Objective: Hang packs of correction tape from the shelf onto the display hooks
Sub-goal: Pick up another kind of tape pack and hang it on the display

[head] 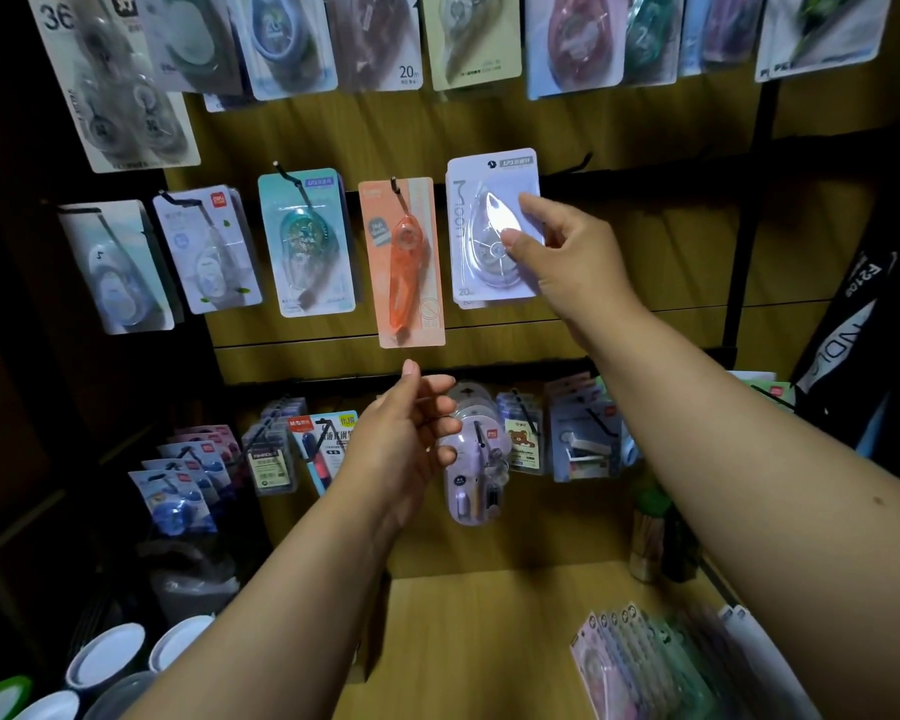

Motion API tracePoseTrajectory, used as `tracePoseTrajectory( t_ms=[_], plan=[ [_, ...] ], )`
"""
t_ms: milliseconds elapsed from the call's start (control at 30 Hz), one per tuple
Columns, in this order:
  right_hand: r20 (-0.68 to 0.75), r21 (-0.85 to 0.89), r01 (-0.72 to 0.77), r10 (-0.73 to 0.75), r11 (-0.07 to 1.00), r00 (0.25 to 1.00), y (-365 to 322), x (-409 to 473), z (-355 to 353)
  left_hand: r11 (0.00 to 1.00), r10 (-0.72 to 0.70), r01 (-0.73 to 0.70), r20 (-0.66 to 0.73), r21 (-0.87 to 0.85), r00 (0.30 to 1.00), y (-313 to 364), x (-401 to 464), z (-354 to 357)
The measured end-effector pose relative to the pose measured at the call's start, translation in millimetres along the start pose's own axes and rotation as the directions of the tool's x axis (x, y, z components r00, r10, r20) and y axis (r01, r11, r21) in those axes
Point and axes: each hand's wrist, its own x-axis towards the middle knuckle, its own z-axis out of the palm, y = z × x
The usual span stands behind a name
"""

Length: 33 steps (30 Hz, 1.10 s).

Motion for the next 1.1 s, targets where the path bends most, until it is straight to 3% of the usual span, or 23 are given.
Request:
tracePoseTrajectory(
  t_ms=[167,633,1100],
  plan=[
    [0.001,-0.049,-0.036,0.036,0.998,0.999,4,6,3,1.0,-0.005,0.005,0.001,-0.001,1.0,-2,1,-1],
    [0.061,-0.508,0.023,0.01,0.861,0.998,36,36,22,0.999,-0.042,0.042,-0.013,-0.013,0.999,-12,12,-3],
    [0.114,-0.55,0.004,0.07,0.835,0.991,45,-3,3,0.983,-0.023,0.041,-0.102,0.178,0.995,-11,-1,-15]
  ],
)
